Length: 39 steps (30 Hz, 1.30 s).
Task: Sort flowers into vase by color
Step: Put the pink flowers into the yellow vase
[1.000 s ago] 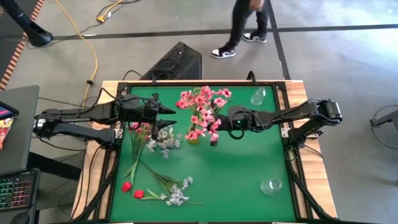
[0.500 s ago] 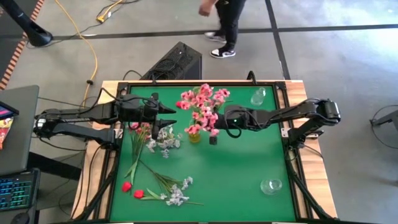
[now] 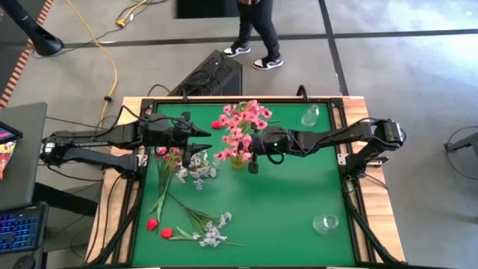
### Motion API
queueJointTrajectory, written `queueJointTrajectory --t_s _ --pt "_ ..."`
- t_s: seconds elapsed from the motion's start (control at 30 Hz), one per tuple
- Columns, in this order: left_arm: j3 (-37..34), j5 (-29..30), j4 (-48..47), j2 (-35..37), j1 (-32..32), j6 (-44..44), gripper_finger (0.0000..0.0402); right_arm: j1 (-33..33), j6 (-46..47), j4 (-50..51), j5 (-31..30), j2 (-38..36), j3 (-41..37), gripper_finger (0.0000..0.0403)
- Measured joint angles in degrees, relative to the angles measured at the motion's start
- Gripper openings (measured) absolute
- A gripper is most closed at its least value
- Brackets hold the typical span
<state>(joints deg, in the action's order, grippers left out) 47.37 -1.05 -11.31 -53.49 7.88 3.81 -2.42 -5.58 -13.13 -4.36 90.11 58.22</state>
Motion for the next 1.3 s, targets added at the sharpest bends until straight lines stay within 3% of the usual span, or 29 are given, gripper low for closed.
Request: queueJointTrajectory --t_s 0.17,0.47,0.6,1.1,1.3 --pt "0.0 0.0 0.0 0.0 0.0 0.1 0.0192 -0.4 1.5 3.1 0.1 -0.2 1.6 0.0095" --pt "0.0 0.0 -0.1 0.0 0.0 -0.1 0.0192 -1.5 6.8 16.1 0.1 -0.2 7.3 0.0223" --pt "0.0 0.0 -0.7 0.0 0.0 -0.1 0.0192 -1.5 8.6 24.5 0.1 -0.2 11.4 0.0263" --pt "0.0 -0.3 -3.1 0.0 0.0 0.0 0.0192 -1.5 13.0 56.9 0.5 -0.2 29.1 0.0276" --pt "0.0 -1.5 -14.1 0.0 0.1 8.2 0.0192 -2.2 15.3 68.3 6.2 -0.3 33.1 0.0276"
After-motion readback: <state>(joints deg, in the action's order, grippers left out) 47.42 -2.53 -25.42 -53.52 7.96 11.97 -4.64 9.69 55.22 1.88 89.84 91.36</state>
